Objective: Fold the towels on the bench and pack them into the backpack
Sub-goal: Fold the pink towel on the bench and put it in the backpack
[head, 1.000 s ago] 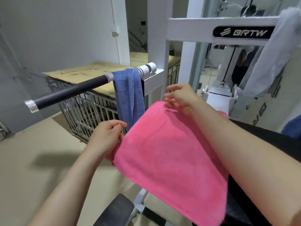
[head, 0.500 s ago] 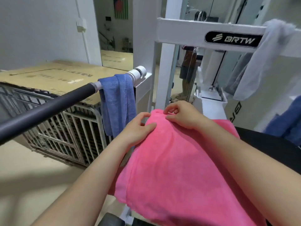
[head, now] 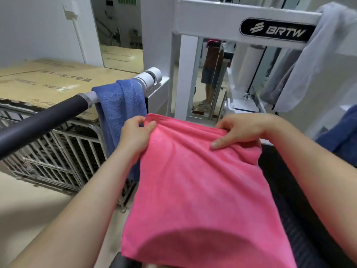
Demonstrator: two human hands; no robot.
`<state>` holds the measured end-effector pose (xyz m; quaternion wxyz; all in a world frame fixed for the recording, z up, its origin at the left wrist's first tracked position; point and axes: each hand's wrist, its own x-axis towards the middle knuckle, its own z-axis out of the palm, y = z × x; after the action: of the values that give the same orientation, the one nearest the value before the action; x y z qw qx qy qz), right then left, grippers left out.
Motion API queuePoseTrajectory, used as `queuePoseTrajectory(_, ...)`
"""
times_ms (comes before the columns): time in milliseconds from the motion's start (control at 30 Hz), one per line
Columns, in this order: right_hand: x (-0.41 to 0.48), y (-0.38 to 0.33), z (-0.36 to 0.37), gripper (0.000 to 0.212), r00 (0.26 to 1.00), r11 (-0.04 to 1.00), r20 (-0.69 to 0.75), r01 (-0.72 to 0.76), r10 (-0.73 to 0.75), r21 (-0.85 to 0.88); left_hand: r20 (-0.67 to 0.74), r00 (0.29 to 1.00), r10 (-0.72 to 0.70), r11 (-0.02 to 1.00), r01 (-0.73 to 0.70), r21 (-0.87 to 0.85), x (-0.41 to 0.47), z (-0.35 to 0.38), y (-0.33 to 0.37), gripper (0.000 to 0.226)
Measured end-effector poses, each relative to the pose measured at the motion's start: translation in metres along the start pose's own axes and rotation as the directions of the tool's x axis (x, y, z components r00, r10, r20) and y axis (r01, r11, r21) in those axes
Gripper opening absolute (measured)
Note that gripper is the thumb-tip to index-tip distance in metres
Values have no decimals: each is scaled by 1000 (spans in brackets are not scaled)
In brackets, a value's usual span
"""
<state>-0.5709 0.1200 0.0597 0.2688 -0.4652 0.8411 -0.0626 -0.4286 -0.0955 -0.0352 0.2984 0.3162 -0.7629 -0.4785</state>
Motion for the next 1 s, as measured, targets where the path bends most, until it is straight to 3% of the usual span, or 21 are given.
queuePoseTrajectory(100,-24,36,-11,53,995,994,58,-85,82,63,340,938,-70,969,-17,246,2,6,-8,11)
queuePoseTrajectory(200,-39,52,-8,51,996,975,63,-73,61,211,464,885,-35,997,-3,81,4,16,-4,15)
queuePoseTrajectory(267,-41,52,-4,41,998,967,26,-55,50,249,526,847,-80,984,153,-96,5,19,3,23)
queuePoseTrajectory(333,-43,52,-1,31,999,966,-8,-40,44,255,591,793,-148,963,252,-97,3,21,8,22)
queuePoseTrajectory(367,-44,54,0,27,999,968,-19,-43,49,246,606,781,-151,973,225,-47,1,20,11,26)
queuePoseTrajectory(433,-48,60,-1,24,995,979,-44,-76,85,187,569,816,-102,995,96,40,-1,17,11,32)
queuePoseTrajectory(567,-53,66,-8,29,976,979,-92,-188,195,79,509,857,-80,985,-10,171,1,11,17,38)
queuePoseTrajectory(667,-49,59,-16,30,963,967,-97,-250,253,36,375,919,123,856,-289,428,3,8,35,42)
queuePoseTrajectory(700,-48,55,-19,30,957,960,-77,-279,280,22,342,921,186,833,-332,443,1,5,44,41)
queuePoseTrajectory(767,-45,46,-26,28,946,948,-66,-318,317,-9,320,923,213,882,-323,344,1,-2,57,34)
queuePoseTrajectory(833,-39,42,-35,27,931,950,-231,-306,283,-69,275,939,206,930,-276,245,5,-6,65,26)
queuePoseTrajectory(867,-34,42,-42,25,889,951,-396,-291,230,-101,215,948,233,914,-289,286,8,-6,68,22)
queuePoseTrajectory(900,-29,43,-48,23,798,954,-579,-279,165,-112,139,948,286,867,-318,383,12,-4,73,21)
queuePoseTrajectory(1000,-21,38,-68,16,384,962,-923,-247,-11,-115,-84,864,496,754,-380,536,24,-1,101,19)
